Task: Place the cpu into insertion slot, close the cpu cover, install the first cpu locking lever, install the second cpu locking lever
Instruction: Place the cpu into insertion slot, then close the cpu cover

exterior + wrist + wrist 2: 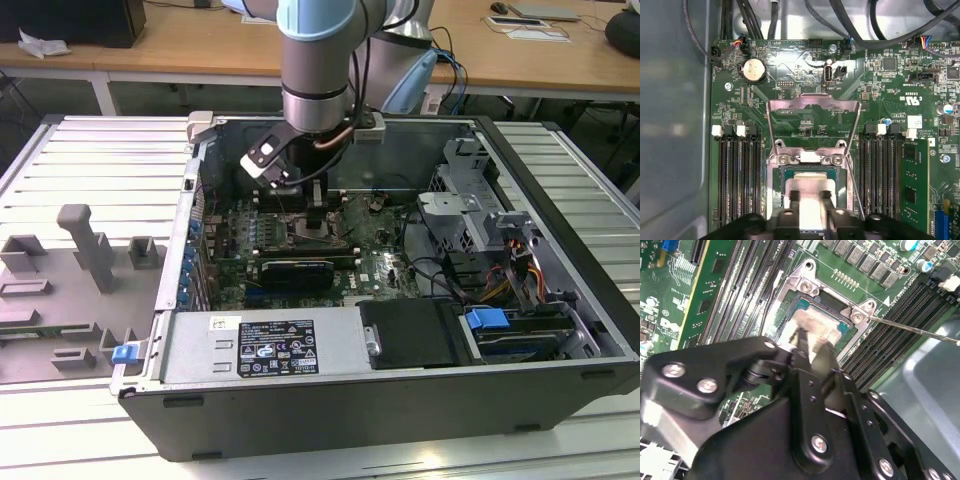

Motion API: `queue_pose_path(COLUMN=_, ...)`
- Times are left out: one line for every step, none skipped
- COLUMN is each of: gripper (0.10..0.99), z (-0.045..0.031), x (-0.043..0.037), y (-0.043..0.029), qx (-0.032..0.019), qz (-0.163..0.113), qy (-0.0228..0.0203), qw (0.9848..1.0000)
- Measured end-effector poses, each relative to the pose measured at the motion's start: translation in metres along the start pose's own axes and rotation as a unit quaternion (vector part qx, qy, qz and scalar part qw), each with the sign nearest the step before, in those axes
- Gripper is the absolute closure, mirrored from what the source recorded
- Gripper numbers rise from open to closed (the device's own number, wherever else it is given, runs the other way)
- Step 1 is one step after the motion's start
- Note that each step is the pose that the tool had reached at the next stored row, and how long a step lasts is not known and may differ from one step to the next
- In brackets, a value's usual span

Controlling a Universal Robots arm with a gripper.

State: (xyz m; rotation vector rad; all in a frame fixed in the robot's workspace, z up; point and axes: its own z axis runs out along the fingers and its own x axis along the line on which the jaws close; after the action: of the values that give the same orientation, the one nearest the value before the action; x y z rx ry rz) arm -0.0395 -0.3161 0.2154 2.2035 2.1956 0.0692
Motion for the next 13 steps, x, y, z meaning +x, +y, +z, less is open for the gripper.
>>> queue_pose_path(gripper=0.859, z=-0.0003, x=0.0, y=0.0001, qx=0.0003, qz=0.0, qy=0.0, qw=1.0)
queue_pose_path(gripper=0.918, z=-0.0011, x=0.0, y=0.0001, qx=0.0006, qz=0.0, qy=0.0, qw=1.0)
queue_pose_path(gripper=0.98, z=-0.0018, x=0.0, y=0.0002, qx=0.0006, qz=0.0, qy=0.0, qw=1.0)
queue_pose_path(gripper=0.98, z=-0.0022, x=0.0, y=0.0002, qx=0.0006, qz=0.0, qy=0.0, qw=1.0)
queue_pose_path(gripper=0.98, z=-0.0028, x=0.0, y=0.0002, qx=0.0006, qz=0.0, qy=0.0, qw=1.0)
queue_pose_path(gripper=0.98, z=-0.004, x=0.0, y=0.0003, qx=0.0006, qz=0.0, qy=0.0, qw=1.0)
queue_pose_path(gripper=0.98, z=-0.0053, x=0.0001, y=0.0004, qx=0.0006, qz=0.0, qy=0.0, qw=1.0)
queue_pose_path(gripper=0.98, z=-0.0061, x=0.0001, y=0.0004, qx=0.0006, qz=0.0, qy=0.0, qw=1.0)
queue_pose_path(gripper=0.98, z=-0.0066, x=0.0001, y=0.0004, qx=0.0006, qz=0.0, qy=0.0, qw=1.0)
queue_pose_path(gripper=0.98, z=-0.0078, x=0.0001, y=0.0005, qx=0.0006, qz=0.0, qy=0.0, qw=1.0)
queue_pose_path(gripper=0.98, z=-0.0095, x=0.0001, y=0.0006, qx=0.0006, qz=0.0, qy=0.0, qw=1.0)
queue_pose_path(gripper=0.98, z=-0.0111, x=0.0001, y=0.0007, qx=0.0006, qz=0.0, qy=0.0, qw=1.0)
queue_pose_path(gripper=0.98, z=-0.0122, x=0.0002, y=0.0007, qx=0.0006, qz=0.0, qy=0.0001, qw=1.0)
